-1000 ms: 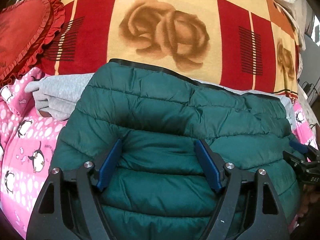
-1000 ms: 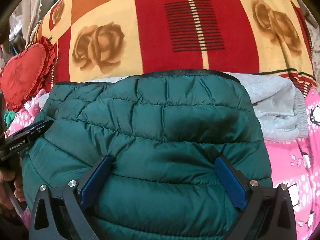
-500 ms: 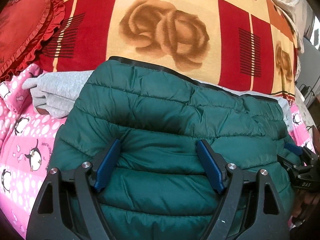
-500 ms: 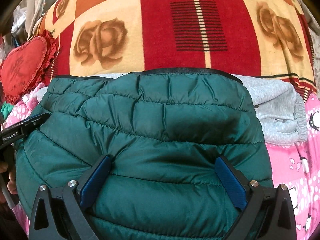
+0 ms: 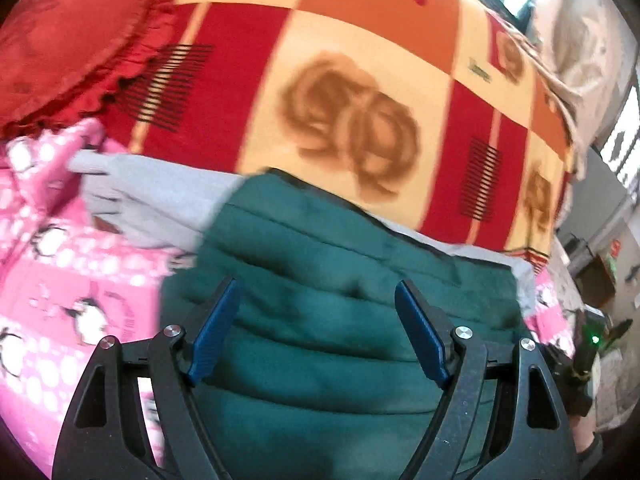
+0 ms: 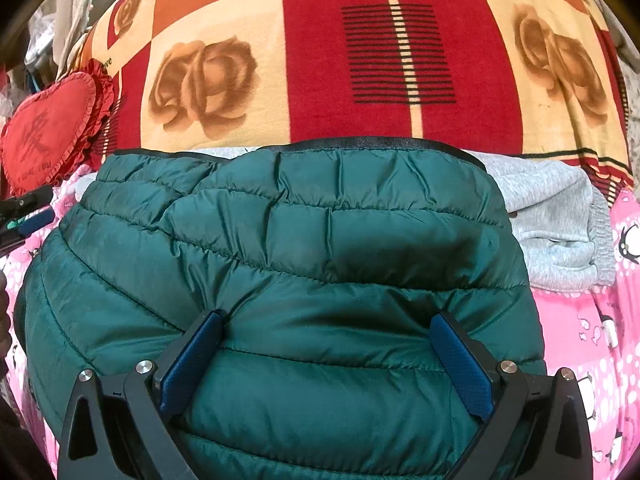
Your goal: Fold large clothes
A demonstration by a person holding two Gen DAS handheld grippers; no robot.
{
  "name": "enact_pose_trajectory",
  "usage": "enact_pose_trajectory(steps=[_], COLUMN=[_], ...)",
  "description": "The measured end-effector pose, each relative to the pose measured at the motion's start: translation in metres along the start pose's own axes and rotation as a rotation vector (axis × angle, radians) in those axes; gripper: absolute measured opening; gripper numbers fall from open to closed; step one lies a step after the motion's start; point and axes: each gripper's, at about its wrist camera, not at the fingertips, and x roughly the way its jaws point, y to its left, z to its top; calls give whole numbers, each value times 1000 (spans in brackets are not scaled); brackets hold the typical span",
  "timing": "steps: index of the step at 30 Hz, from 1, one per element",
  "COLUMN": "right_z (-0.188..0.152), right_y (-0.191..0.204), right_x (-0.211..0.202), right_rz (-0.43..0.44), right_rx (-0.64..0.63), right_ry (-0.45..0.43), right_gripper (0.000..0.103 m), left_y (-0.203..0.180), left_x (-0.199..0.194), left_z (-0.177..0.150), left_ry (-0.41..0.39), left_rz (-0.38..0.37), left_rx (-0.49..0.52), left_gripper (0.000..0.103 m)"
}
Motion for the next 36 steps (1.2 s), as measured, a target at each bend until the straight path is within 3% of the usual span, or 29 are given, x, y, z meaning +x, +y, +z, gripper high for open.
enact_pose_trajectory(steps=[2,4,6,11,17,22,28,30,31,32,36], right_z=[0,0,0,1,0,0,0,1,0,1,0], right_y=[0,0,0,0,0,1,2,2,2,2,0], right_x=[0,0,0,0,0,0,2,2,2,2,1], right_rz=[0,0,0,-1,-3,-7,-14,-15,-15,-16,-9], right_rx=[0,-1,-1,-3,-4,-3,-6,-5,-4,-3,5], right_ry=[-1,-1,-4,-10,-13,-18,-21,-22,-22,-23,-30], right_gripper=[103,103,103,103,103,103,103,103,103,103,103], left_y=[17,27,27,28,69,93,102,94,88,81,69], left_x=[5,13,15,15,15,40,52,50,47,47,49], left_z=[2,2,0,-16,-18,-22,-22,-19,-17,-14,-13], left_ry=[39,87,105,144,165,263,268,253,237,238,234], left_rz=[3,-40,-51,26,39,-59,-135,-142,-165,-193,-150], left_rx=[-32,-53,-14,93,-54,-165,-184,-150,-117,-96,-38], left_gripper=[80,80,80,80,81,93,97,85,62,47,47])
